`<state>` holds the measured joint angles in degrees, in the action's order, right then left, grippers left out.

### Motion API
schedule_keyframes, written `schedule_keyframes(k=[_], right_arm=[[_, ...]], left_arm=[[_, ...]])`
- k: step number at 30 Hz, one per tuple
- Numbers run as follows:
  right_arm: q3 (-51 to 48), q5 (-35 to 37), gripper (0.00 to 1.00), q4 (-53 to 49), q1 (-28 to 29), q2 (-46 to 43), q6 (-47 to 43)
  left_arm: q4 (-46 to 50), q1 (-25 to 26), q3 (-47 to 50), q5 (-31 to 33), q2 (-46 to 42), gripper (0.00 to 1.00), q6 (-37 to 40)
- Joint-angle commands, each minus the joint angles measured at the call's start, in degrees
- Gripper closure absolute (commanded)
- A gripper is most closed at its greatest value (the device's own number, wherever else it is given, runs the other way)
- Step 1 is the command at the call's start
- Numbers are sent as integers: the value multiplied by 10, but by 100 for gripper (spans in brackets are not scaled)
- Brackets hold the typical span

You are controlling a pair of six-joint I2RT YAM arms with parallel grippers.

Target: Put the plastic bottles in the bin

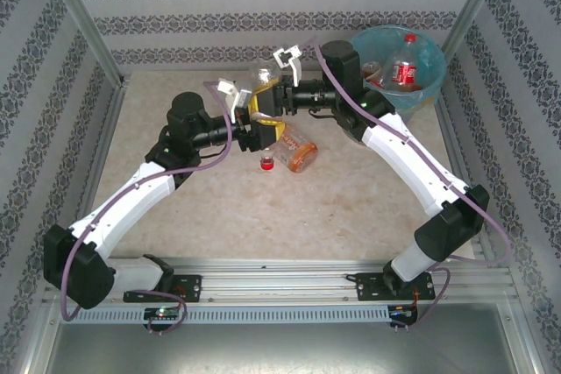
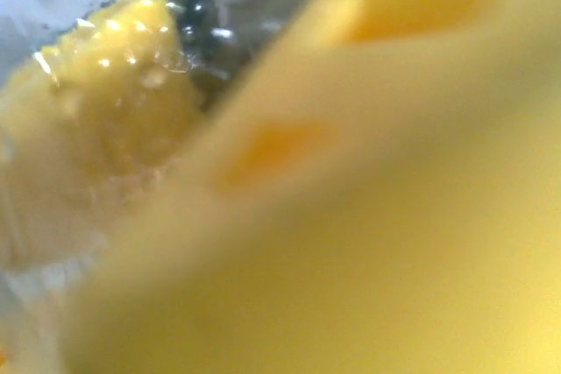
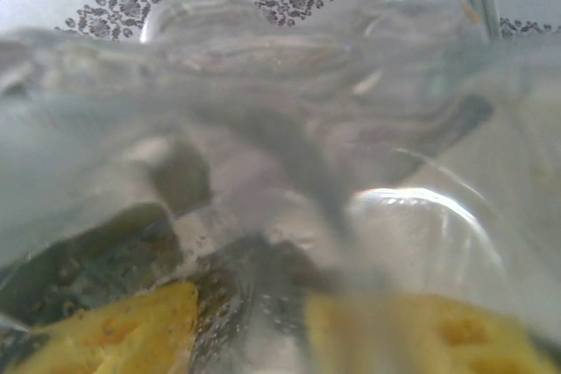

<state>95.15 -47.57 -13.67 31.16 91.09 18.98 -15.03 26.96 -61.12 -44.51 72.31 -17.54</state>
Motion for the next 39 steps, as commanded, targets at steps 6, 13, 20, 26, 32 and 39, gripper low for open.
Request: schedule_keyframes(k=[6, 13, 20, 26, 32, 39], right_arm=[[45, 127, 50, -14, -74, -41, -24], [81, 217, 50, -20, -156, -47, -69], [125, 299, 49, -22, -207, -39, -111], [180, 429, 50, -28, -210, 8, -199], [195, 518, 50, 5, -212, 66, -254], [203, 533, 48, 25, -239, 138, -256]], left_arm=[[-81, 5, 38, 67, -27, 0, 5], [-74, 4, 53, 112, -41, 0, 22], [-46, 4, 53, 138, -40, 0, 32], [-5, 4, 33, 165, -13, 0, 26], [22, 4, 21, 203, 15, 0, 14], [75, 4, 1, 229, 60, 0, -11]])
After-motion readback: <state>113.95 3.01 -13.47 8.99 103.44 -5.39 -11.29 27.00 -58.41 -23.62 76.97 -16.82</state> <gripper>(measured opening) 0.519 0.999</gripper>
